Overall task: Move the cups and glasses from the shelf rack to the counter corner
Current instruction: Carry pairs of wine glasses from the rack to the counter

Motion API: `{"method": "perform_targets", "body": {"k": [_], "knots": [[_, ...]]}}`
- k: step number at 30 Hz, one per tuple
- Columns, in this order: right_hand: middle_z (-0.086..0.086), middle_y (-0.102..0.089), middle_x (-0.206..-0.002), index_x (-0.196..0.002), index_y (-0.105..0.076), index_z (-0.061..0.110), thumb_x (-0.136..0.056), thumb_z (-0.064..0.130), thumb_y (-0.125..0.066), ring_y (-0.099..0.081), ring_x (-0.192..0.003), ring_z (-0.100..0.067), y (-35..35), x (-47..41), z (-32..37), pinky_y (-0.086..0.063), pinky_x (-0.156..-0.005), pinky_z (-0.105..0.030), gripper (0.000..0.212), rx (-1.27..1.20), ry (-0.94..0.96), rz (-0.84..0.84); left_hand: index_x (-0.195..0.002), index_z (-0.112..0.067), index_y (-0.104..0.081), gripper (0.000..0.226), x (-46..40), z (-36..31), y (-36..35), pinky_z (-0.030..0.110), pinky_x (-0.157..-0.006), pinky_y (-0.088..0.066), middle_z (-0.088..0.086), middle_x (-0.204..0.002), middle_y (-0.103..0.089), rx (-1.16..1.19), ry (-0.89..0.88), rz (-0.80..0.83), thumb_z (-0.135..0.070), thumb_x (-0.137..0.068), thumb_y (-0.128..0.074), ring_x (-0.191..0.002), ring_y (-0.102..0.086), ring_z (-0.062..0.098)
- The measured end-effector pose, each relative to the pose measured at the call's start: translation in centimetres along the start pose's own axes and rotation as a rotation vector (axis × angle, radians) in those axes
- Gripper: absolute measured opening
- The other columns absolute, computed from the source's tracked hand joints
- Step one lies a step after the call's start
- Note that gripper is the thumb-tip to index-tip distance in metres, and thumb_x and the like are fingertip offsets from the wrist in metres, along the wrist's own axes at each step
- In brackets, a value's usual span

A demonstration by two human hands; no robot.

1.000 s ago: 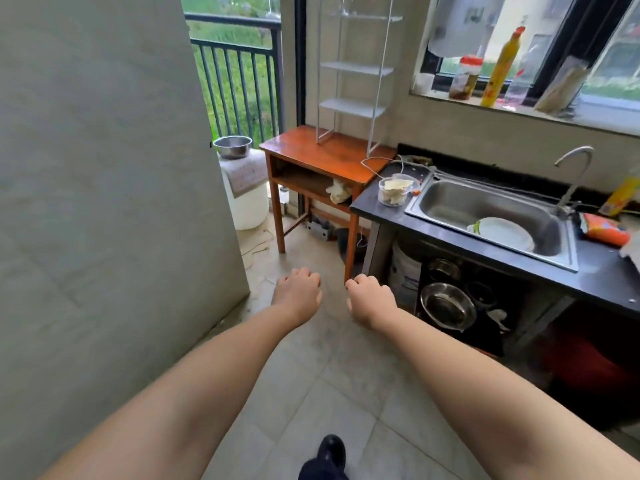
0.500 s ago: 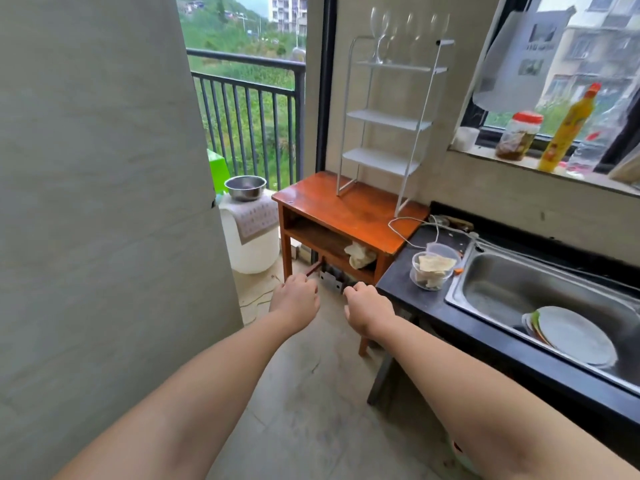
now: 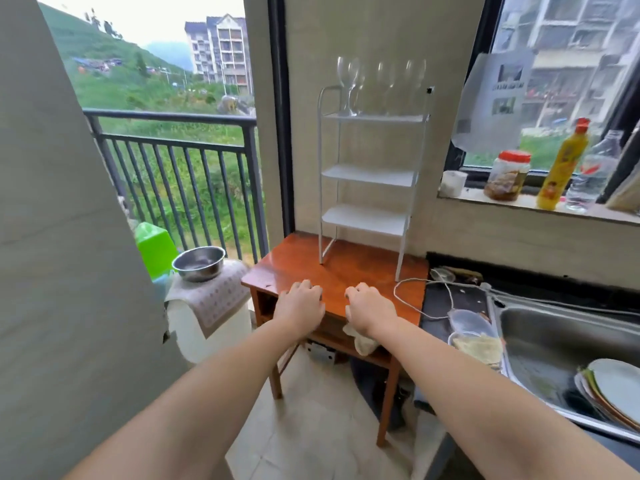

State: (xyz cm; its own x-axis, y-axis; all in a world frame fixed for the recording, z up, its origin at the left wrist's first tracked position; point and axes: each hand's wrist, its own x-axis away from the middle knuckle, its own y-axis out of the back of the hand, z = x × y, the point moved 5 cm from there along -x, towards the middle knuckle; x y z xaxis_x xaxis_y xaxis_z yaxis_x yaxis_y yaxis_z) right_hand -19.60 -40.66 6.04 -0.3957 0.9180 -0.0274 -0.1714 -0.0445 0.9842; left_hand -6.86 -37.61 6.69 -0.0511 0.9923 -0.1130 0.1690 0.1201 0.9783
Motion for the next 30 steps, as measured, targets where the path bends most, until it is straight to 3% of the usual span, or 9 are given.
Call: {"method": "perform_targets", "body": {"k": [9, 19, 26, 30], "knots": [[-0.014, -0.05, -0.131, -0.126, -0.052, 0.011, -0.097, 0.019, -0.038, -0.049, -0.12, -0.034, 8.2, -13.8, -1.4, -0.045, -0.093, -0.044, 0.034, -0.004, -0.156, -0.166, -0.119, -0.012, -0.06, 0.034, -15.4, 1.1, 5.7, 0.041, -0.098, -0.041, 0.009, -0.124, -0.056, 0.033, -0.159, -0.099, -0.028, -0.097, -0.038, -0.121, -0.048, 0.028], [-0.014, -0.049, -0.131, -0.123, -0.054, 0.009, -0.092, 0.01, -0.037, -0.048, -0.119, -0.035, 19.5, -27.8, -5.7, -0.044, -0.092, -0.042, 0.036, -0.011, -0.176, -0.404, -0.121, -0.01, -0.059, 0.034, -32.6, -2.8, 14.8, 0.04, -0.097, -0.039, 0.012, -0.127, -0.055, 0.116, -0.28, -0.26, -0.024, -0.097, -0.04, -0.122, -0.048, 0.03], [-0.016, -0.057, -0.12, -0.117, -0.059, 0.006, -0.096, 0.015, -0.041, -0.059, -0.106, -0.035, 29.1, -35.6, -9.3, -0.048, -0.086, -0.038, 0.029, -0.137, -0.158, -0.732, -0.105, -0.009, -0.066, 0.029, -44.2, -3.8, 20.7, 0.037, -0.08, -0.049, 0.015, -0.111, -0.066, 0.311, -0.26, -0.416, -0.021, -0.093, -0.043, -0.102, -0.061, 0.036], [-0.023, -0.046, -0.135, -0.134, -0.045, -0.002, -0.097, 0.015, -0.043, -0.051, -0.12, -0.037, 32.3, -38.7, -12.8, -0.043, -0.097, -0.037, 0.041, -0.406, -0.364, -0.864, -0.097, 0.002, -0.068, 0.028, -49.1, -3.1, 22.3, 0.037, -0.078, -0.05, 0.022, -0.101, -0.069, 0.588, -0.133, -0.438, -0.016, -0.09, -0.047, -0.096, -0.064, 0.039]]}}
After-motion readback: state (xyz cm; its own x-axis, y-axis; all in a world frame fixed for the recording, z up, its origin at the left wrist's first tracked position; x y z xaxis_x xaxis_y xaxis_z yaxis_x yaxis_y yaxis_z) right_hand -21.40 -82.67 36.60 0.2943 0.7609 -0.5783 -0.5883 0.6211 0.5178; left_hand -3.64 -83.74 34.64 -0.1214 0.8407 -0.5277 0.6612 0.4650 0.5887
